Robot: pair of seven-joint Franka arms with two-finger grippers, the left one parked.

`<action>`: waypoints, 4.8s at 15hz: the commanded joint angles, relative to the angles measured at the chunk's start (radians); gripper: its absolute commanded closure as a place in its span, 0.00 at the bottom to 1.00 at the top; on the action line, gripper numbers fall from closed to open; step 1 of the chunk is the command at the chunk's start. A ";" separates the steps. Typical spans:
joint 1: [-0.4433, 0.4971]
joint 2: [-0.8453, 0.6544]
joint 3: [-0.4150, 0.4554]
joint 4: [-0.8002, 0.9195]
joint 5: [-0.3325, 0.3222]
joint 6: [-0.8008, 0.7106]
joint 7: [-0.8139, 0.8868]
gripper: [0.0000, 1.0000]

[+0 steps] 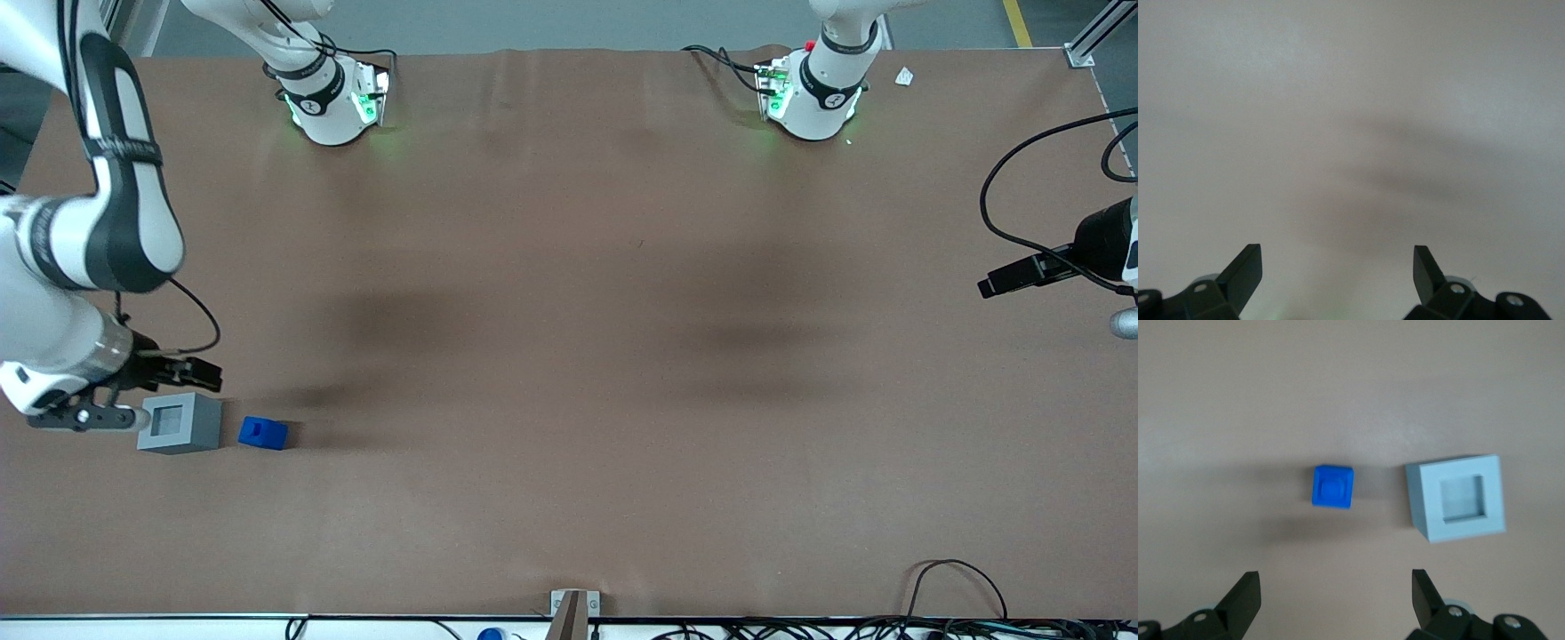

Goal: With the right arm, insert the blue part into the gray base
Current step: 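Move the open right gripper down over the blue cube, then close the right gripper on the blue cube, then lift the blue cube and carry it over the gray base's hole, then lower the blue cube into the gray base's hole with the right gripper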

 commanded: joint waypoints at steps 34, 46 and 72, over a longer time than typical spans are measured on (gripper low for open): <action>-0.099 0.233 0.002 0.292 0.028 -0.132 -0.246 1.00; -0.202 0.250 0.002 0.256 0.034 -0.095 -0.362 0.99; -0.213 0.324 0.002 0.288 0.037 -0.049 -0.333 1.00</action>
